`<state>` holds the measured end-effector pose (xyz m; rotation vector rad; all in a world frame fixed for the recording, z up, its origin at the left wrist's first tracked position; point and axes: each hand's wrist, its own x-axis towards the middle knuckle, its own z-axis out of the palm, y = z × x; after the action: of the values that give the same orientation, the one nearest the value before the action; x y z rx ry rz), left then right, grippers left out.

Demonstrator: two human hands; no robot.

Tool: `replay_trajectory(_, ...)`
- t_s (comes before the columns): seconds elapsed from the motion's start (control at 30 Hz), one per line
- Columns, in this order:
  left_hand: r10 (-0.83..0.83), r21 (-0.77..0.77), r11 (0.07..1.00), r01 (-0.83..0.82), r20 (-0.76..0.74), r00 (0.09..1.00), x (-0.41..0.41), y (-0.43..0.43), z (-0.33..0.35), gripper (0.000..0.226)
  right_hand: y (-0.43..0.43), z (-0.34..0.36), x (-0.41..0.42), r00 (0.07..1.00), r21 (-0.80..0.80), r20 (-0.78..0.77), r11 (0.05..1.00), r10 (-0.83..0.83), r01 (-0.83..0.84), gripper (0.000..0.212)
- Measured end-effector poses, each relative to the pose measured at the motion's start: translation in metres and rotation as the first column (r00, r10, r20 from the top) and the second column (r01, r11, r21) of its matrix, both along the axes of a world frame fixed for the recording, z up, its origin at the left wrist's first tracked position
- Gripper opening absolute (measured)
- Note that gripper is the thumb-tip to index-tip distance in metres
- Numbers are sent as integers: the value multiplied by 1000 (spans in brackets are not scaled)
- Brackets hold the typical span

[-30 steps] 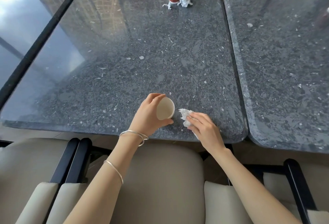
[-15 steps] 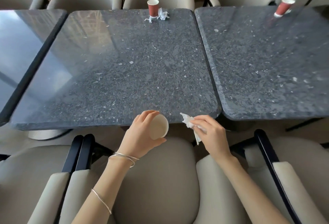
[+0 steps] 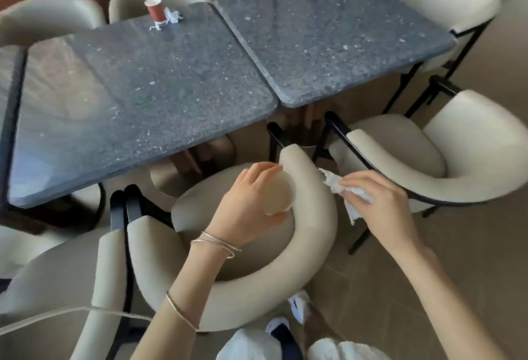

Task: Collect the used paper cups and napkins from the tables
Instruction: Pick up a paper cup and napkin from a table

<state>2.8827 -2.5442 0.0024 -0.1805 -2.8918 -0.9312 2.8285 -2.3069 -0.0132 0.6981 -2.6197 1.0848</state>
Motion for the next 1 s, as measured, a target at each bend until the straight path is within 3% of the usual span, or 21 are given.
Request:
replay_trajectory(0.3,-304,19,952,304,10,952,29,119,8,79,121,23,102,946,-3,-23,946,-324,324,12)
replay_trajectory(0.47,-413,18,911,413,47,910,29,191,4,79,189,13,124,905,-1,0,905,-426,426,11)
replay_trajectory(0.83,-403,50,914,403,-5,915,0,375,-1,78,378,15,96,919,55,-6,918,-393,393,13)
replay_trajectory(1.0,-368,63,927,369,-22,929,-14,462,1,79,467,38,76,932,-17,-2,932,-363,363,10)
